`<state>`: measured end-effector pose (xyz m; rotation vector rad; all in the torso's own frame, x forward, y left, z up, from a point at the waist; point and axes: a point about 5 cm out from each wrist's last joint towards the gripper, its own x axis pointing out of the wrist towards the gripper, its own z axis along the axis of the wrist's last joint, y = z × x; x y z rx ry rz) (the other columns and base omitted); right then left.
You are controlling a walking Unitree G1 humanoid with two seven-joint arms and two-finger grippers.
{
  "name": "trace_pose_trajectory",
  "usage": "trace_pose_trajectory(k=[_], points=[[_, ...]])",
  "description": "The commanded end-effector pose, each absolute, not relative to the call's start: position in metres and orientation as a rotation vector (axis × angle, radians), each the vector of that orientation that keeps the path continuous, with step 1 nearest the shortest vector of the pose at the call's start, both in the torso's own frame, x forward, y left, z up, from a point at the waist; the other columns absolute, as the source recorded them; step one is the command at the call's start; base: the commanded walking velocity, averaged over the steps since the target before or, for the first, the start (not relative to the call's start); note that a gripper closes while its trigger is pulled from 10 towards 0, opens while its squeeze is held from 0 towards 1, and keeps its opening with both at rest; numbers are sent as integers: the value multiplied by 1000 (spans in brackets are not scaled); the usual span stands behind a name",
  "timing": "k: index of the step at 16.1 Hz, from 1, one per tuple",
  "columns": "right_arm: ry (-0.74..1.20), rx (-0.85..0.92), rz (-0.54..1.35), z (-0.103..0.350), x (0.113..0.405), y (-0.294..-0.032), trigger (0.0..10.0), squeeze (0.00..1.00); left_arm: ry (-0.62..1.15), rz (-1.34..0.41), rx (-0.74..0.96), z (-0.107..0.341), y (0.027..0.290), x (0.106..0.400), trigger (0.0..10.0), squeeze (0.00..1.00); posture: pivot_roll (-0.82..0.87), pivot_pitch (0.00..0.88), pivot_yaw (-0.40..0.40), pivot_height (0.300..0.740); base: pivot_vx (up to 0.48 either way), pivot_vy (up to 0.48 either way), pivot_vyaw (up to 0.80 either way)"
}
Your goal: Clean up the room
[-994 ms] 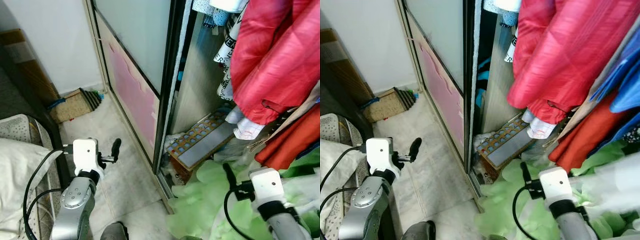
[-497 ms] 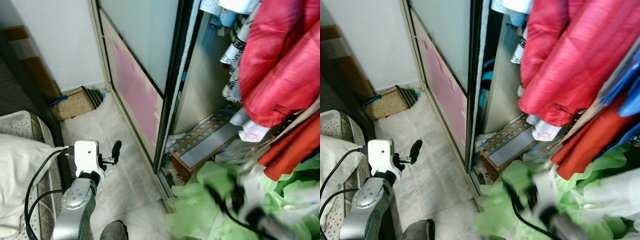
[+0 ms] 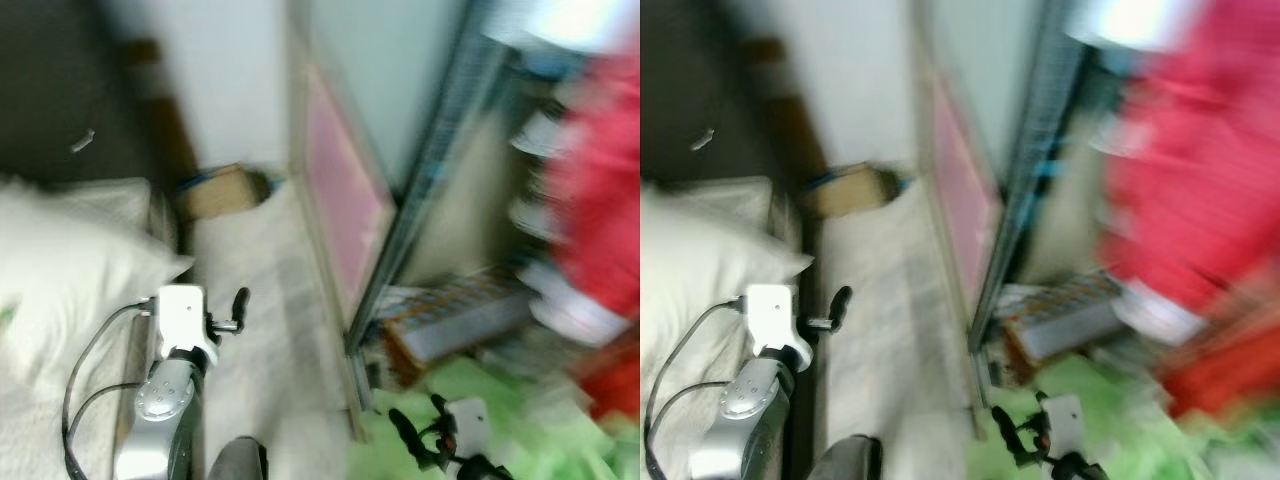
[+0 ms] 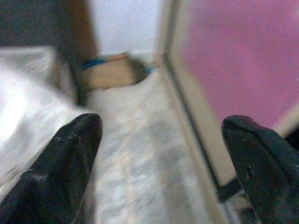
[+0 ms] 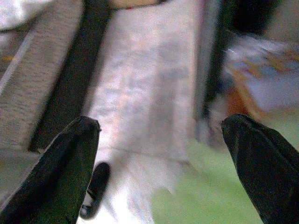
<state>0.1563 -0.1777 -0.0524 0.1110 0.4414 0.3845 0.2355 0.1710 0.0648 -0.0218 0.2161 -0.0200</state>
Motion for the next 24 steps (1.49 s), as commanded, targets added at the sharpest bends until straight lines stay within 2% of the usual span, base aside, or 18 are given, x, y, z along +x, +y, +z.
trace_pose_trajectory(k=[1,3,4,5,7,9,10,12,13,14,15,16,20,22,24], points=[[427,109,378,-53,155,-183,10000,0,230,-2,-11,65,171,234,10000,0,-11,118,-88,740,0,0,800],[383,133,394,-50,165,-183,10000,0,232,24,-13,65,172,233,10000,0,-8,121,-83,740,0,0,800],[243,127,423,-30,188,-177,10000,0,229,37,-23,67,173,232,10000,0,-6,122,-85,740,0,0,800],[10,95,499,16,219,-158,10000,0,219,66,-14,69,174,233,10000,0,-5,123,-86,740,0,0,0],[-128,142,531,50,230,-145,10000,0,199,92,-26,74,173,232,10000,0,-3,123,-89,740,0,0,0],[-153,117,550,64,233,-141,10000,0,186,86,-65,77,173,232,10000,0,3,120,-86,740,0,0,0],[-174,103,570,87,238,-135,10000,0,155,82,-87,83,172,233,10000,0,4,117,-82,740,0,0,0],[-187,61,612,142,280,-130,10000,0,166,87,-142,84,171,232,10000,0,-1,111,-67,740,0,0,800],[-185,60,617,157,287,-126,10000,0,191,122,-118,84,170,229,10000,0,-1,110,-64,740,0,0,800],[-167,55,627,162,286,-121,10000,0,197,108,-88,84,169,229,10000,0,-2,110,-63,740,0,0,800],[-161,35,632,159,278,-120,10000,0,193,61,-131,83,167,228,10000,0,0,109,-63,740,0,0,800],[-158,25,624,156,272,-120,10000,0,194,94,-128,83,170,227,10000,0,7,113,-75,740,0,0,800],[-162,49,451,152,252,-120,10000,0,191,135,-77,85,178,218,10000,0,33,122,-80,740,0,0,800],[-171,13,447,151,249,-116,10000,0,134,114,-33,89,177,222,10000,0,29,120,-72,740,0,0,800],[-144,3,417,143,251,-120,10000,0,148,66,-19,90,171,226,10000,0,23,117,-72,740,0,0,800]])
